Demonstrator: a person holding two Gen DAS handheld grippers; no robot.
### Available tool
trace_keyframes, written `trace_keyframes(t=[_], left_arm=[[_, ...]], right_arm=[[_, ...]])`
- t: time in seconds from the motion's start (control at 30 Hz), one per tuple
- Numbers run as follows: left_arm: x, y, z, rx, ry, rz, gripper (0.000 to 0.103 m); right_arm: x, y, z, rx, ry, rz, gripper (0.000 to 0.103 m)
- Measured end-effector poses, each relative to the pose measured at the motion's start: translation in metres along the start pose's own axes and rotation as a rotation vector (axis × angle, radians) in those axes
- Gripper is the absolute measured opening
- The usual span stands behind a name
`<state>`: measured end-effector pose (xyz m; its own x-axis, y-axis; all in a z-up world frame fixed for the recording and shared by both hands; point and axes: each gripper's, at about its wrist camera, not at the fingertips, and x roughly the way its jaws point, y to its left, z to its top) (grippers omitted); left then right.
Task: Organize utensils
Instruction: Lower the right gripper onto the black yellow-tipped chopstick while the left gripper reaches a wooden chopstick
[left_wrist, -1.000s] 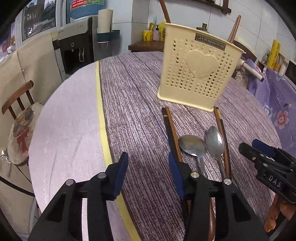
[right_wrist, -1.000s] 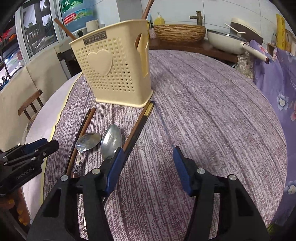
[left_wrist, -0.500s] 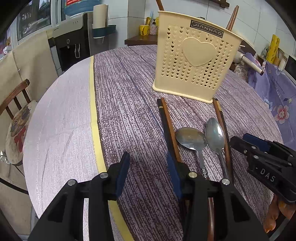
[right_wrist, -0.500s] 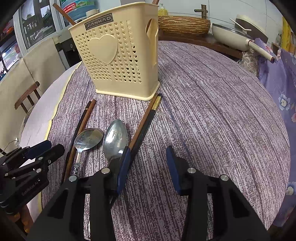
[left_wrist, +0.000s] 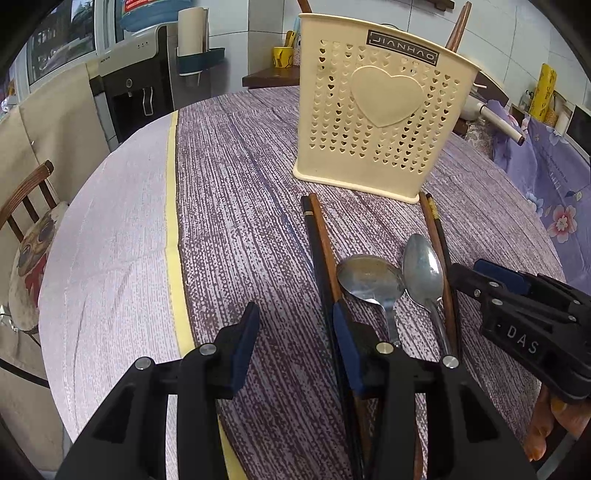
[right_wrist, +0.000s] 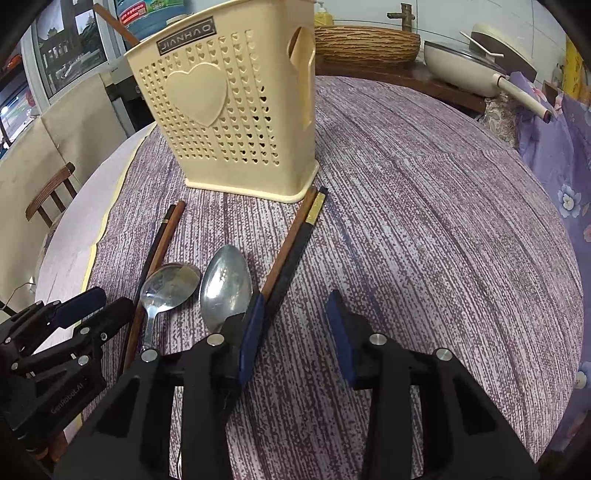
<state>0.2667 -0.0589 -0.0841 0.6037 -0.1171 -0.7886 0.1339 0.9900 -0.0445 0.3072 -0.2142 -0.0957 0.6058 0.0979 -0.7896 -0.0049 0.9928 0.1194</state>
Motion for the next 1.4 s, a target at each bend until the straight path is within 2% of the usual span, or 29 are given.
trace_keyframes(t=[0.13, 0.23, 0.4, 0.57, 0.67, 0.93, 1.1, 1.2, 1.4], left_arm=[[0.001, 0.001, 0.001, 0.009, -0.006, 0.017, 0.043], [0.004, 0.012, 0.003, -0.013, 0.005, 0.064, 0.042], [-0.002, 0.022, 0.007, -0.066, -0.02, 0.019, 0.042], [-0.003, 0.003, 0.005, -0.022, -0.026, -0.037, 0.042], [0.003, -0.004, 0.0, 0.001, -0.007, -0.024, 0.043], [0.003, 0.005, 0.001, -0.01, -0.005, -0.009, 0.044], [0.008, 0.002, 0.006, 0.012, 0.006, 0.032, 0.044], [0.015, -0.003, 0.013, 0.043, 0.011, 0.063, 0.044], [0.027, 0.002, 0.033, 0.035, 0.036, 0.063, 0.044]], right_arm=[[0.002, -0.006, 0.003, -0.001, 0.003, -0.025, 0.033], [0.003, -0.011, 0.006, 0.007, 0.0, -0.04, 0.033], [0.003, -0.013, 0.007, 0.017, -0.003, -0.04, 0.033], [0.005, -0.014, 0.006, 0.021, -0.01, -0.032, 0.033], [0.004, -0.016, 0.005, 0.028, -0.009, -0.019, 0.033], [0.004, -0.018, 0.006, 0.029, -0.011, -0.014, 0.033], [0.007, -0.018, 0.01, 0.046, -0.001, -0.022, 0.033], [0.011, -0.022, 0.017, 0.07, 0.006, -0.019, 0.033], [0.02, -0.027, 0.03, 0.107, 0.017, -0.028, 0.033]])
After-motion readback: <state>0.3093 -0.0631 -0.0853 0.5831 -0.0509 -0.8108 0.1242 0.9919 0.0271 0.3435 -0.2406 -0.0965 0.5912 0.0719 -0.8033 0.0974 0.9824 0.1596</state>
